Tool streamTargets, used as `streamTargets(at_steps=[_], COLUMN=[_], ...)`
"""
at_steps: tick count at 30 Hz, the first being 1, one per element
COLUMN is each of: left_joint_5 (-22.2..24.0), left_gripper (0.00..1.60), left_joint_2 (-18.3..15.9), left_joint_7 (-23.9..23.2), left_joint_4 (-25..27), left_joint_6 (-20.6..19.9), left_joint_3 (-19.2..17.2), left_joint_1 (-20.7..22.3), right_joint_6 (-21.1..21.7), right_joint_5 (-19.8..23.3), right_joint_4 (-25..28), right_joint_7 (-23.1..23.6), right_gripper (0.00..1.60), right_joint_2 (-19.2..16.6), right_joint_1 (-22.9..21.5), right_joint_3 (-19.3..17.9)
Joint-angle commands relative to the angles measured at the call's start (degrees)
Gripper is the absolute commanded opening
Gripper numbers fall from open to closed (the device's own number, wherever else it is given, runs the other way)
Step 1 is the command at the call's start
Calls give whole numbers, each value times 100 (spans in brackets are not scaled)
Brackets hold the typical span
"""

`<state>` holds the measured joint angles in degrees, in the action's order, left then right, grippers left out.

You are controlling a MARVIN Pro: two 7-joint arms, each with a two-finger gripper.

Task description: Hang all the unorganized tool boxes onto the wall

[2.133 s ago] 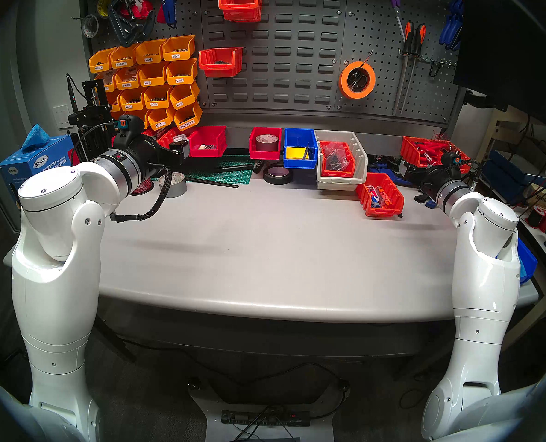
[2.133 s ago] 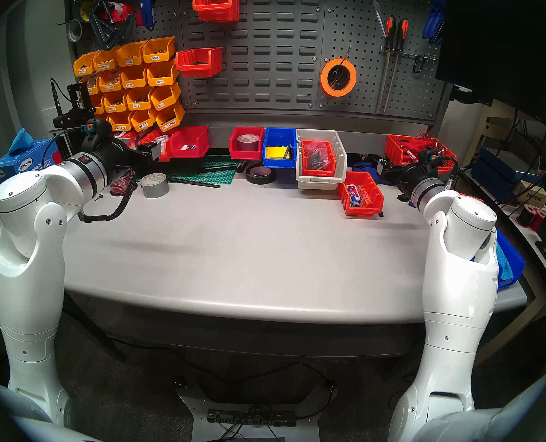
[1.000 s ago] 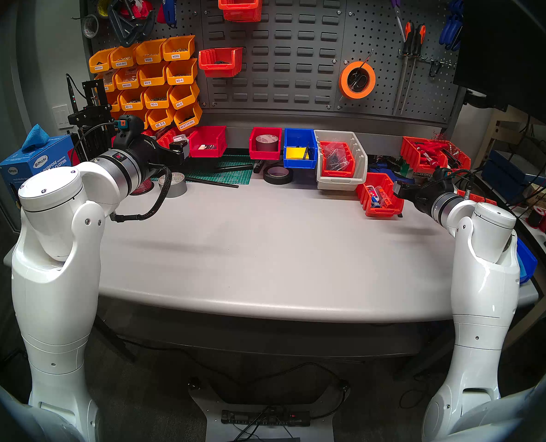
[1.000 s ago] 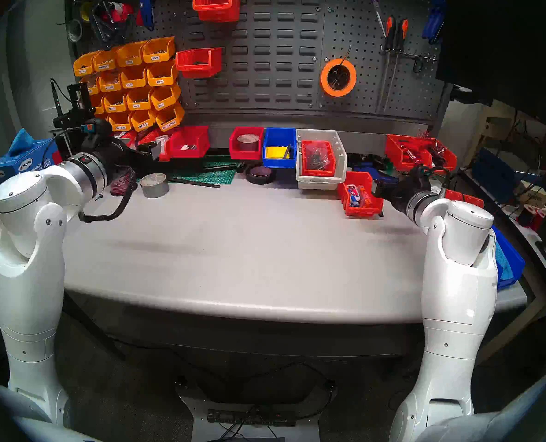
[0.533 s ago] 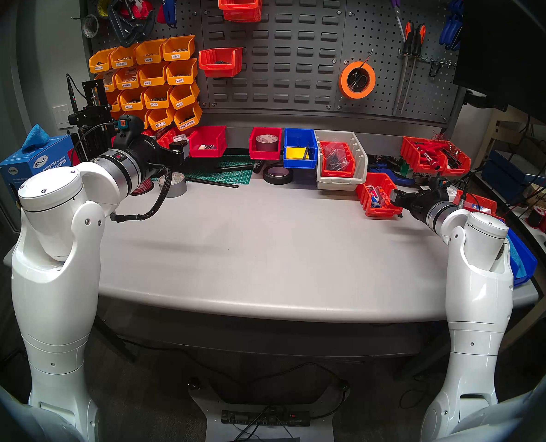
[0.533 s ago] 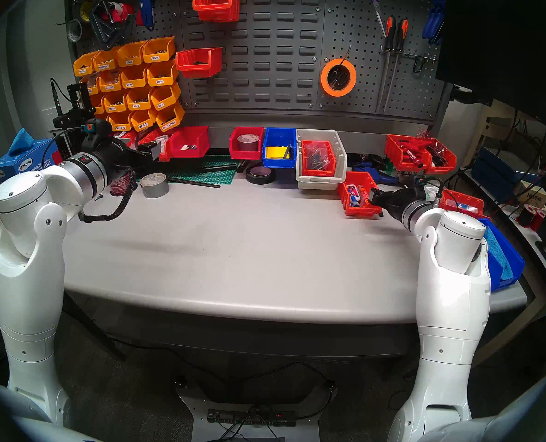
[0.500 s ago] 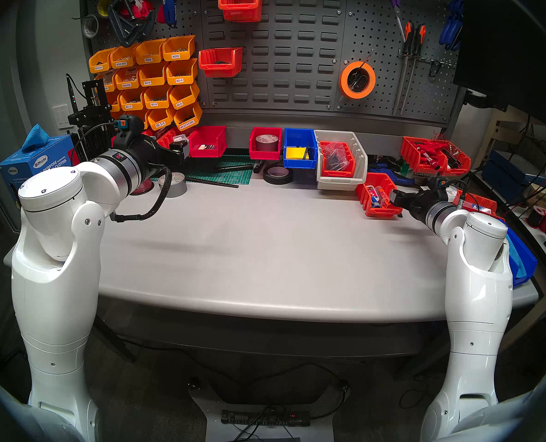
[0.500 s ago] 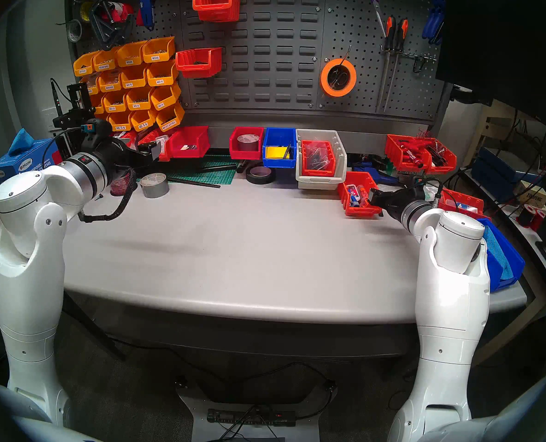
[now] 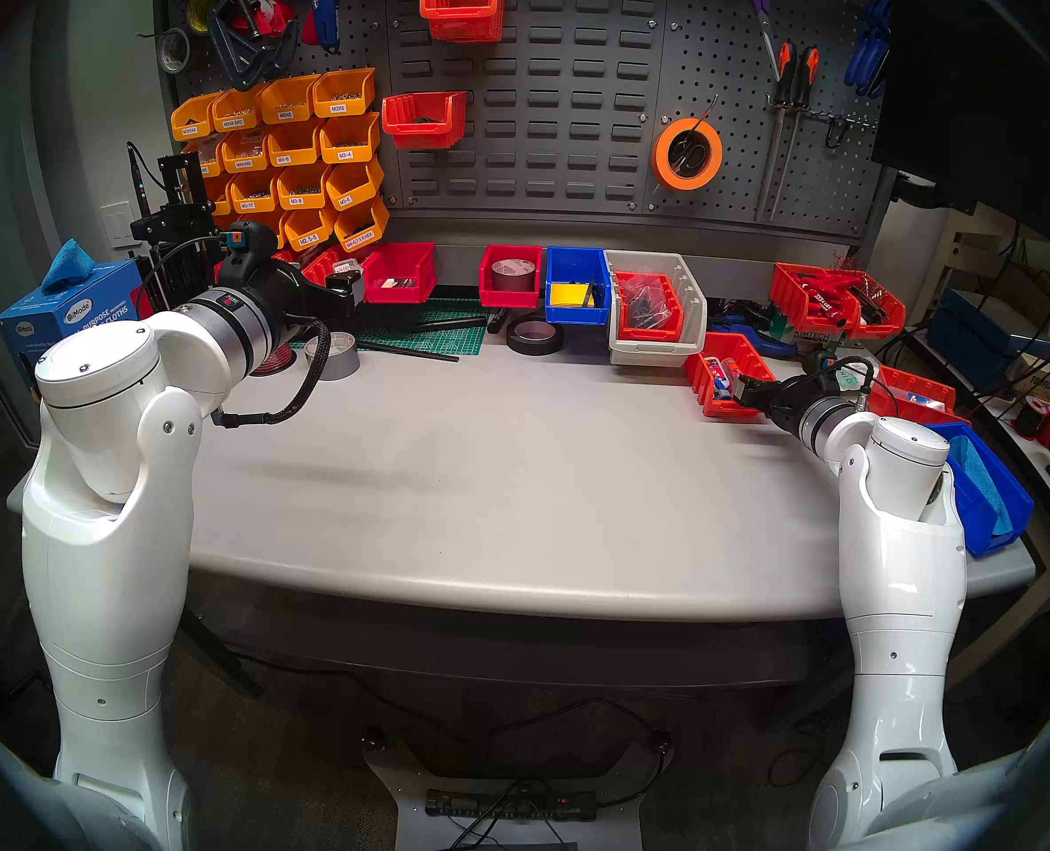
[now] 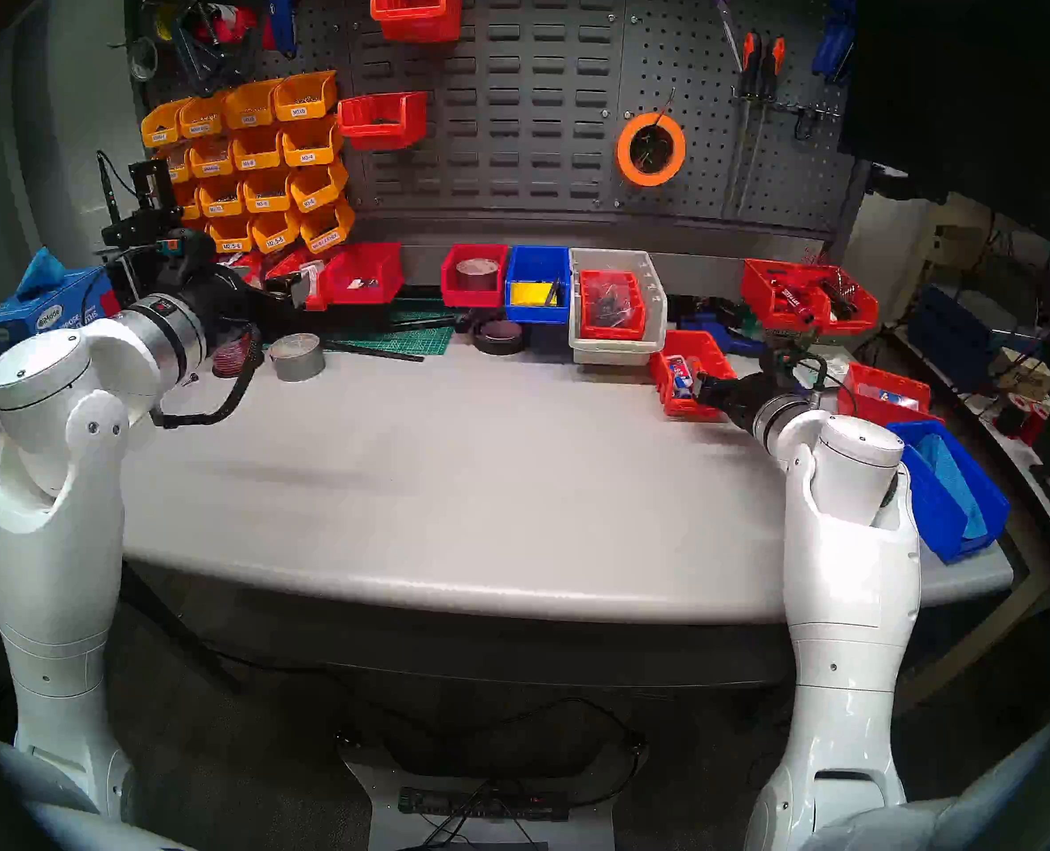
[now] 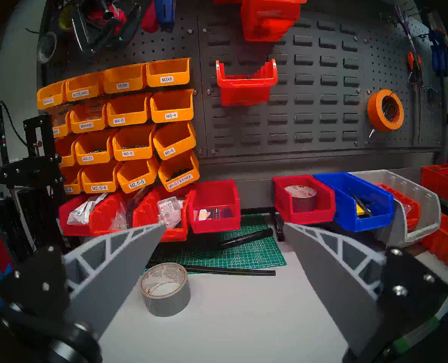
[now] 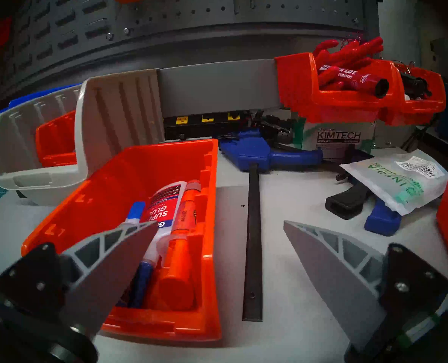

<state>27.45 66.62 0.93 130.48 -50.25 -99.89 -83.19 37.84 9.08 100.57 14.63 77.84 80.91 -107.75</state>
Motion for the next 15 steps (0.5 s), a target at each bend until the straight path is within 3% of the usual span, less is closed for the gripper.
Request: streamTargets(at_steps=[1, 15], left_joint_5=[-7, 6], left_gripper=[160, 160], left_joint_2=[9, 0], left_joint_7=[8, 20], left_joint_4=[58, 58], left_joint_6=[51, 54], left_joint_3=[2, 5], left_joint_1=[42, 40], right_joint_6=[-138, -137], right_joint_5=[-48, -54], right_joint_4=[70, 139], right_joint_7=[-42, -91], right_gripper=[0, 0], right_joint_2=[-39, -44], right_joint_1=[-163, -102], right_joint_3=[21, -90])
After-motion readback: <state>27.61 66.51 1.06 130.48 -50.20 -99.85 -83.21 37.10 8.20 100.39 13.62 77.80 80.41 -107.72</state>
